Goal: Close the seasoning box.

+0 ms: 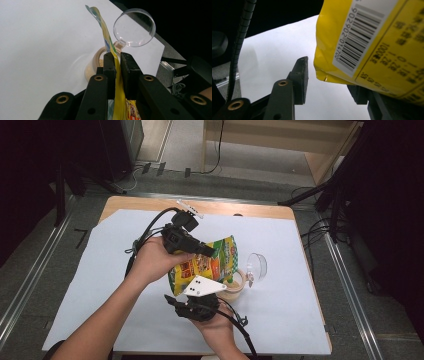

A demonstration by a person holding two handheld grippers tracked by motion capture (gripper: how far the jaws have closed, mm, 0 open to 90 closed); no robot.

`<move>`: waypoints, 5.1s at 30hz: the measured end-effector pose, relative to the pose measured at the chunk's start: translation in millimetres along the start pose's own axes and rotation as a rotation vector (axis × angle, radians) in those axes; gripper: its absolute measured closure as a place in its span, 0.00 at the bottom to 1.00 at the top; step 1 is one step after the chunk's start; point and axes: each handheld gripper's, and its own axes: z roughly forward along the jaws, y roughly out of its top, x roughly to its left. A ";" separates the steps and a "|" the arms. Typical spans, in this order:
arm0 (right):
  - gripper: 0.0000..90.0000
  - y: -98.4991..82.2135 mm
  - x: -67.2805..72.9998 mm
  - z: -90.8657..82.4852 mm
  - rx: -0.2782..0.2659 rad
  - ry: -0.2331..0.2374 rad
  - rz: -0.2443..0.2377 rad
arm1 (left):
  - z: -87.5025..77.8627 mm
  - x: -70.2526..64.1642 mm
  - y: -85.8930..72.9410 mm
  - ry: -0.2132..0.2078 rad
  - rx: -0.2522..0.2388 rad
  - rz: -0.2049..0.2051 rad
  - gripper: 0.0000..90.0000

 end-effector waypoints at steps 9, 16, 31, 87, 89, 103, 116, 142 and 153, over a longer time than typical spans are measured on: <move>0.63 -7.9 1.1 1.4 0.019 -0.005 -0.066 | 6.0 3.8 -7.6 -0.025 0.011 -0.010 0.92; 0.63 -13.9 -0.6 2.1 0.026 0.005 -0.097 | 10.3 5.9 -11.2 -0.047 0.039 -0.004 0.91; 0.63 -23.6 0.7 11.3 0.084 0.035 -0.126 | 2.1 17.3 -31.8 -0.106 0.031 -0.016 0.93; 0.54 -32.7 -10.6 11.8 0.149 0.007 -0.096 | -9.0 46.6 -52.1 -0.202 0.010 0.033 1.00; 0.53 -31.6 -11.2 10.9 0.140 0.000 -0.102 | -12.5 49.1 -53.3 -0.210 -0.005 0.036 1.00; 0.53 -26.9 -11.9 5.9 0.116 0.009 -0.080 | -39.9 70.4 -61.1 -0.165 -0.150 -0.016 1.00; 0.53 -25.2 -14.1 3.6 0.113 0.011 -0.070 | -42.9 106.4 -65.1 -0.064 -0.265 -0.079 1.00; 0.53 -25.8 -20.7 -1.2 0.104 0.006 -0.035 | -31.6 135.0 -79.3 -0.015 -0.284 -0.129 0.99; 0.53 -24.0 -21.6 -1.6 0.100 0.008 -0.037 | -44.3 136.7 -91.7 -0.004 -0.289 -0.133 0.97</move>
